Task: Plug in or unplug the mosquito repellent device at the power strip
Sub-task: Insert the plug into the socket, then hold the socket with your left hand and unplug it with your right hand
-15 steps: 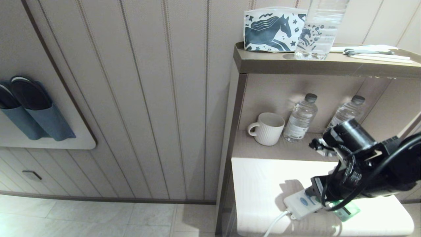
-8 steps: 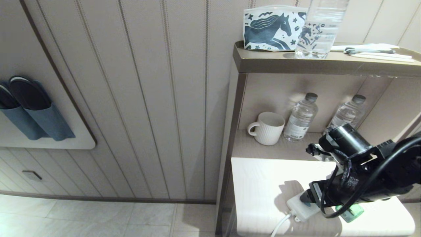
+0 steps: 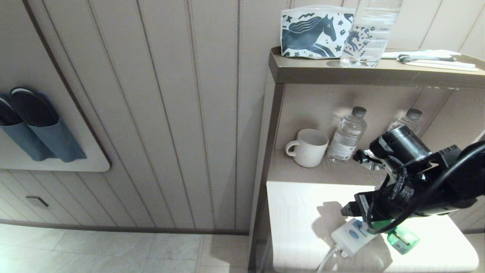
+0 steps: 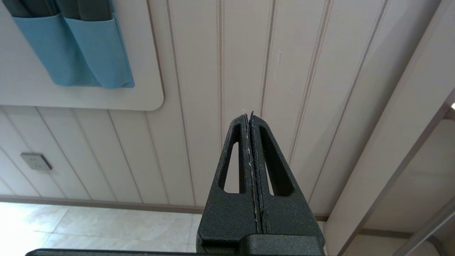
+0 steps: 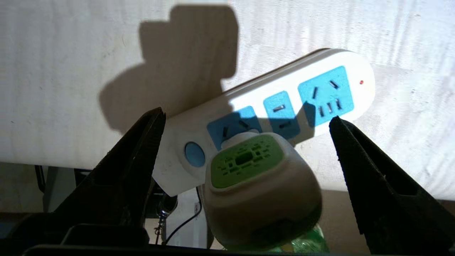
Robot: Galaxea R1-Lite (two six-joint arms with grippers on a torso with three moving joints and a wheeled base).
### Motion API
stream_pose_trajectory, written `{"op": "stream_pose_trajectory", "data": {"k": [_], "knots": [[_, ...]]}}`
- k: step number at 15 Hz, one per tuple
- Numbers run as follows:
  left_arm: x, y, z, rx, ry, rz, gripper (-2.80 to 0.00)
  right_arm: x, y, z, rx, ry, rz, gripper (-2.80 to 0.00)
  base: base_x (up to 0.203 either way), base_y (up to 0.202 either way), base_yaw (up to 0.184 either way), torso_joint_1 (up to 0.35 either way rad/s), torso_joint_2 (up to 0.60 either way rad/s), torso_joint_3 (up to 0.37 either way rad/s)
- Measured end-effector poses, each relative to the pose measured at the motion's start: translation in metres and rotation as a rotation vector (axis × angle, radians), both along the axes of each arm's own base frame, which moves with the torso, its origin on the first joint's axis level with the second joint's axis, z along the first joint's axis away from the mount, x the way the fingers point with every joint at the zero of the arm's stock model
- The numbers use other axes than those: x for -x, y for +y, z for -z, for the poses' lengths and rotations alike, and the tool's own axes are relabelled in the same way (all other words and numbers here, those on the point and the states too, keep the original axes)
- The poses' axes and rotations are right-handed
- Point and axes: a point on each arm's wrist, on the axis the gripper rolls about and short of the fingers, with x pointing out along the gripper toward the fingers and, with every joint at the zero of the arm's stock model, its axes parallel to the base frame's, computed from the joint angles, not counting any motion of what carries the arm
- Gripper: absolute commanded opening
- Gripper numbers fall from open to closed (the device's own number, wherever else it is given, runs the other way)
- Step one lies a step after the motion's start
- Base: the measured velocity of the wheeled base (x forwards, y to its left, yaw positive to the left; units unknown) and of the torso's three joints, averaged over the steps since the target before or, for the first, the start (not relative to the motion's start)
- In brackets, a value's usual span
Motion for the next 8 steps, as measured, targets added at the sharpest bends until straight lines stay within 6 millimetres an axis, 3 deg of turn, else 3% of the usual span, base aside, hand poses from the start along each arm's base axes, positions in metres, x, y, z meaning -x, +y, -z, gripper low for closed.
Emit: {"op": "stream_pose_trajectory", "data": {"k": [8], "knots": [[0.000,0.000,0.000,0.000,0.000,0.000,-2.80,0.004,-0.002,-0.043,-0.003,-0.078,-0.007,0.00,0.000,0.000,0.000,0.000,0.00,0.000]]}}
